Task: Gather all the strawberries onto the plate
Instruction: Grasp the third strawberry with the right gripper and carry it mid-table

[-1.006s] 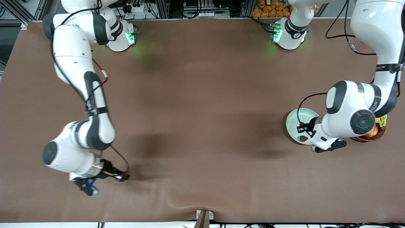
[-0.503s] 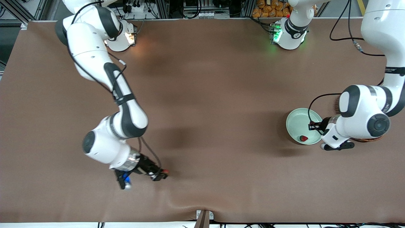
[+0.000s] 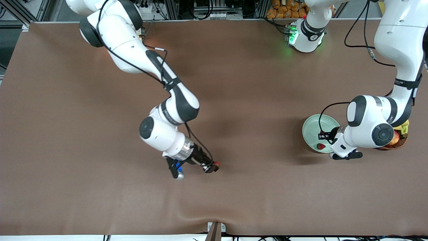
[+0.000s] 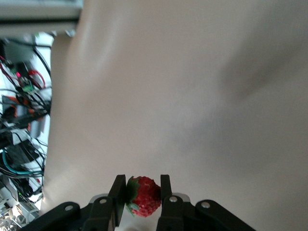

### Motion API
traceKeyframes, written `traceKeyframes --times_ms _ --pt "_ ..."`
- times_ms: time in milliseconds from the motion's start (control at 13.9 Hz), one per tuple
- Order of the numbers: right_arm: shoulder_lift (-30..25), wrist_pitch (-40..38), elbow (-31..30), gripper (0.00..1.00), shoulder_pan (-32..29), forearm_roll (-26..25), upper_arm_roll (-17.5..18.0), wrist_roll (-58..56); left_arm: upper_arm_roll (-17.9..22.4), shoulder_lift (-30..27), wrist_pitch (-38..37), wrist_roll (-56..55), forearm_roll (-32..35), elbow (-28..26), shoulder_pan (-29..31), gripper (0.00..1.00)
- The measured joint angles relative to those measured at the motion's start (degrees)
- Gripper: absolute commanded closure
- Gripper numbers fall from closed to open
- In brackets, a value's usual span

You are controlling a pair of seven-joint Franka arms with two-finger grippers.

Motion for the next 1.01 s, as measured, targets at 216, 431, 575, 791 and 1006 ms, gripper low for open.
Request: traceKeyframes --times_ms 216,431,575,791,1006 --pt "0.7 -0.14 -0.94 1.0 3.6 -0.04 0.07 2.41 -0.01 0.12 0.34 0.03 0.06 -0.18 -0.03 0.0" --pt "1.72 1.04 -3.4 1.0 7.98 -0.09 0.05 5.5 -0.07 -0.11 0.35 0.05 0.06 -0.09 -0.05 0.0" --pt "2.19 3.87 -5.17 1.0 10.44 -0.09 0.04 6.29 -0.19 -0.62 0.3 0.05 0.06 0.21 -0.07 0.0" --pt "3.08 6.05 -5.95 0.58 12.84 -0.11 0.03 6.49 -0.91 -1.94 -1.77 0.05 0.06 0.54 -0.09 0.0" --pt "3.2 6.16 -6.03 0.0 13.58 -0.39 0.01 6.51 -3.58 -3.18 -3.45 -0.23 0.06 0.71 -0.28 0.0"
